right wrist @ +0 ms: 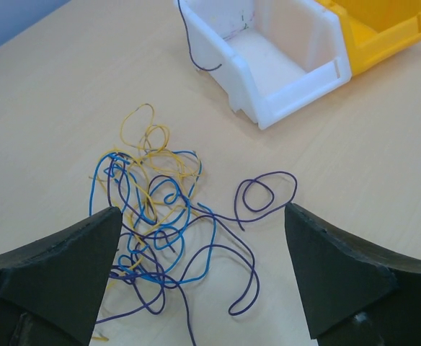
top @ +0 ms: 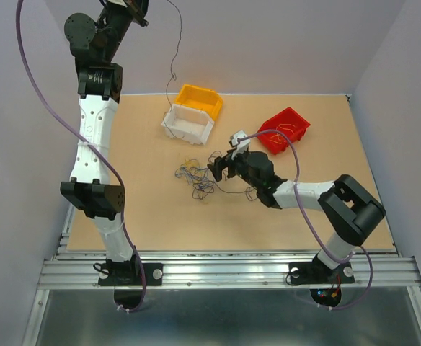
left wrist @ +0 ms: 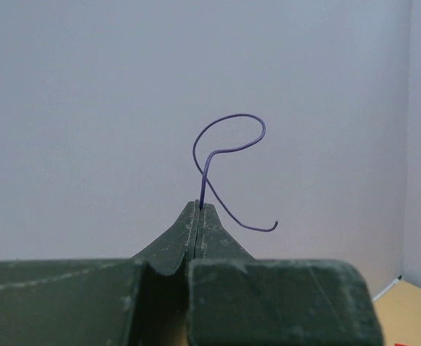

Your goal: Untangle the cables

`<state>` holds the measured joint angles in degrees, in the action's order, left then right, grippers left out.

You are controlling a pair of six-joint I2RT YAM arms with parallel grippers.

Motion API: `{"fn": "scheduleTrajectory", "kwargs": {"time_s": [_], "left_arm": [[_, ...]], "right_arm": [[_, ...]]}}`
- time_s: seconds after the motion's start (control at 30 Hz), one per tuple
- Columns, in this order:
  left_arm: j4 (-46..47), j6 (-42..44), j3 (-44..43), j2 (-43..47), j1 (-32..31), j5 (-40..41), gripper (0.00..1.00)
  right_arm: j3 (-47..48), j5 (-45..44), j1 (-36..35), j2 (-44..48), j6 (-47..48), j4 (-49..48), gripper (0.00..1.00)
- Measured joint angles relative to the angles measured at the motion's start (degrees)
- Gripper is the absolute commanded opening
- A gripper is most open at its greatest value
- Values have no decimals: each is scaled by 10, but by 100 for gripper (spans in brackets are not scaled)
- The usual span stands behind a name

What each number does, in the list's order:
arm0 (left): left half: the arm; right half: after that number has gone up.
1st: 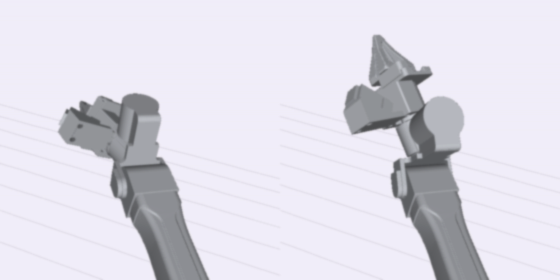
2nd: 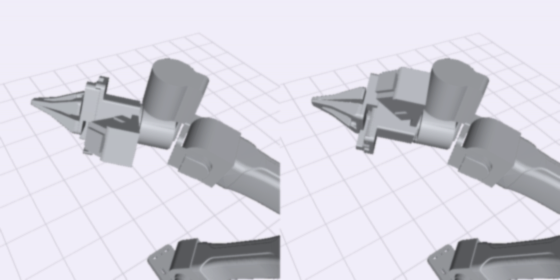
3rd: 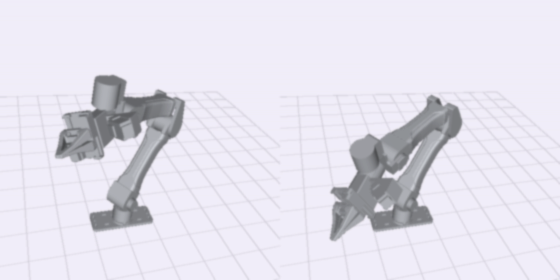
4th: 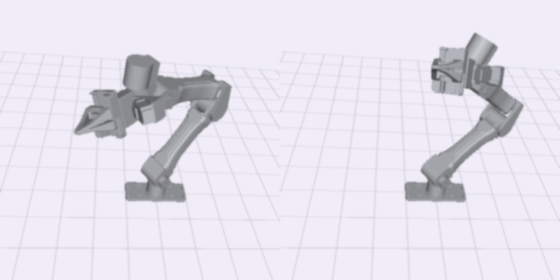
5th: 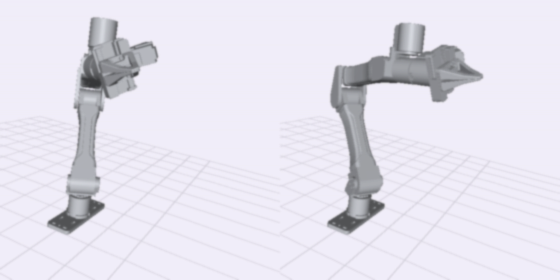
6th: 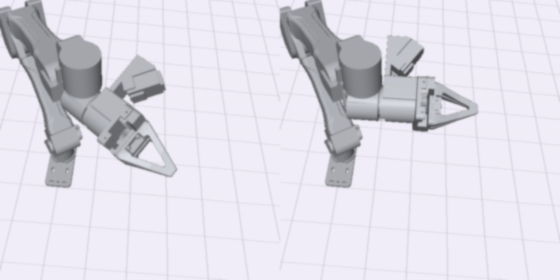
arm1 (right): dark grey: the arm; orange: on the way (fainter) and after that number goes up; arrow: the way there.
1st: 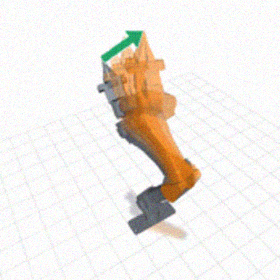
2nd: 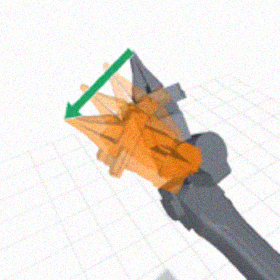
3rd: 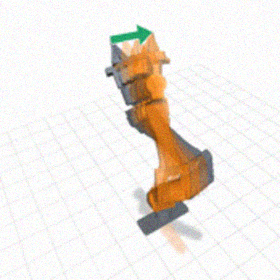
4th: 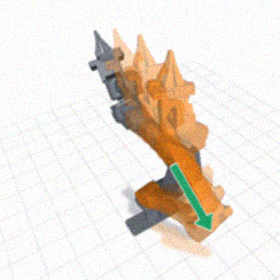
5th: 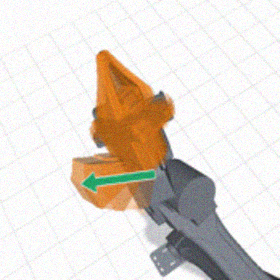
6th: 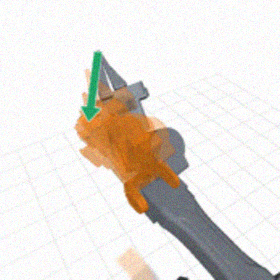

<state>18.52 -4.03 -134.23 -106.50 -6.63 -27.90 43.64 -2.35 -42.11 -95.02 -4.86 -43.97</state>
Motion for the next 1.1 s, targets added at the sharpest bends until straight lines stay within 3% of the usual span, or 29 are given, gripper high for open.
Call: {"fn": "scheduleTrajectory", "kwargs": {"time_s": [0.27,0.63,0.73,0.83,0.87,0.93,1.1], "left_arm": [[26,6,0,0,0,-10,0],[45,-9,12,11,-8,-37,0],[47,-9,16,17,-14,-40,0],[49,-11,26,28,-19,-46,0],[49,-11,30,31,-20,-47,0],[50,-11,42,41,-24,-50,0],[54,-5,65,61,-30,-51,0]], "right_arm": [[102,56,24,-30,1,28,100],[374,159,46,-214,1,25,100],[414,199,45,-259,-1,25,94],[454,225,45,-298,-11,27,62],[461,228,45,-305,-11,27,30],[487,232,45,-323,-18,26,1],[504,233,45,-331,-26,23,1]]}}
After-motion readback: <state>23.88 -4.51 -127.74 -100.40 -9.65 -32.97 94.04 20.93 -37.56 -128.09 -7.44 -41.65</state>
